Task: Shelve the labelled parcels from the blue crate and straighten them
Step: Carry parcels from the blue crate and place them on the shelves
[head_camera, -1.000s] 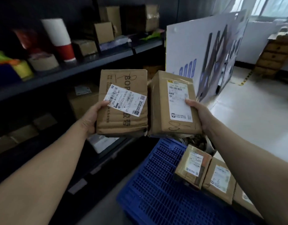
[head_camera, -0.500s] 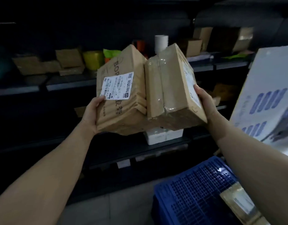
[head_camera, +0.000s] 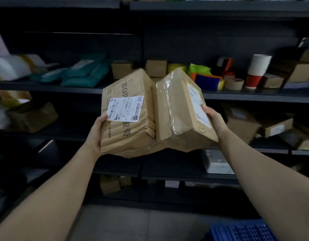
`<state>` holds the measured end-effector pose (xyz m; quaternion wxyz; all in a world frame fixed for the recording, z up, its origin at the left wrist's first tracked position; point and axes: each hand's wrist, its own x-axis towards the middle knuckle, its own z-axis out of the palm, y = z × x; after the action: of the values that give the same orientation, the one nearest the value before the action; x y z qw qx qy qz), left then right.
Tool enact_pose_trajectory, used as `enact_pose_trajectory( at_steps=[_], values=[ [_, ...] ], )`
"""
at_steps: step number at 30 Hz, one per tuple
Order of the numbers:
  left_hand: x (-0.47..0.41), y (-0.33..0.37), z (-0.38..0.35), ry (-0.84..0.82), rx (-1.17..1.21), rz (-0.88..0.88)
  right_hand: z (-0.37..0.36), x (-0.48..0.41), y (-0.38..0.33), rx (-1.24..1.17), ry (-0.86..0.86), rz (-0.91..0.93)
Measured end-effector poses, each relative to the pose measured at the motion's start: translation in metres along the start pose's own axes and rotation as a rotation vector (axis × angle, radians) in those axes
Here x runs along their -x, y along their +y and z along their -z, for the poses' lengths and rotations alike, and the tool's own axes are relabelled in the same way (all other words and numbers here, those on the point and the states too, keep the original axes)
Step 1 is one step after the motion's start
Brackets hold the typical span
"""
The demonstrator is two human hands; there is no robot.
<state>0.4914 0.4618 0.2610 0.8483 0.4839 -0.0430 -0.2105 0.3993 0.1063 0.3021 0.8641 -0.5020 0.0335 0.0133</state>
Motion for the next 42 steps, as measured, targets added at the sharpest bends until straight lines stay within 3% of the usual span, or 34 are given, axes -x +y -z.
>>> enact_pose_trajectory(
  at_steps=[7,23,32,42],
  values=[
    [0.043,0.033,0.08,0.081,0.078,-0.218,-0.085,-0.071,0.052,-0.011,-0.176,-0.072],
    [0.229,0.063,0.161,0.698,0.096,-0.463,-0.27,-0.172,0.155,0.094,-0.735,-0.435],
    [0.369,0.043,0.173,1.023,0.124,-0.559,-0.388,-0.134,0.231,0.179,-1.021,-0.631],
    [0.527,0.045,0.212,1.251,0.067,-0.652,-0.529,-0.026,0.323,0.432,-1.175,-0.623]
  ],
)
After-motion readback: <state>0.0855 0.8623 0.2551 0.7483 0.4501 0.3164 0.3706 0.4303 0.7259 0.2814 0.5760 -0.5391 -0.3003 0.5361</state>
